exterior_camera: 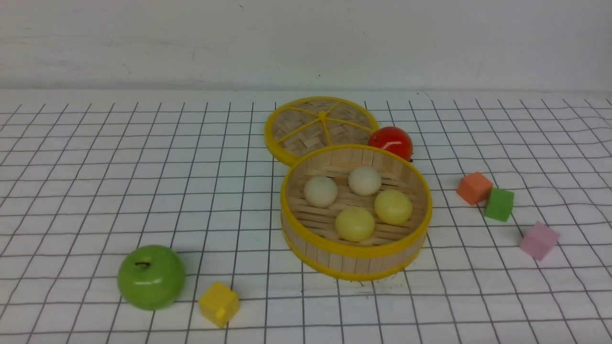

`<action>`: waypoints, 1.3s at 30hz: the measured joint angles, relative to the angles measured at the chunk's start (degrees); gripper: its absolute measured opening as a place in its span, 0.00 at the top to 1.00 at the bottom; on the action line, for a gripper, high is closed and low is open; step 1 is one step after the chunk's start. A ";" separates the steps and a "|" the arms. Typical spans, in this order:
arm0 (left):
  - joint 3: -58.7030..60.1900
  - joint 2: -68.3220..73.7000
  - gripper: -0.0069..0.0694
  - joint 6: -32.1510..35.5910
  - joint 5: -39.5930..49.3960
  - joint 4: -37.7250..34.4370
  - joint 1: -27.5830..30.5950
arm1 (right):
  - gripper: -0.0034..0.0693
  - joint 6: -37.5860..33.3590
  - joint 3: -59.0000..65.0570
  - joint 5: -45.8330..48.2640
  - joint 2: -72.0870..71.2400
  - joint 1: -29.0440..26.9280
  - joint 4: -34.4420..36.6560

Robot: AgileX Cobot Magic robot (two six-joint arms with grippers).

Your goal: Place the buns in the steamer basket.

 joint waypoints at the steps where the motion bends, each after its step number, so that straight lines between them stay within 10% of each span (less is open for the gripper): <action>1: 0.00 0.00 0.93 0.00 0.00 0.00 0.00 | 0.89 0.00 0.00 0.00 0.00 0.00 0.00; 39: 0.00 0.00 0.91 -0.16 0.00 0.00 0.00 | 0.84 0.61 0.00 0.00 0.00 0.00 0.00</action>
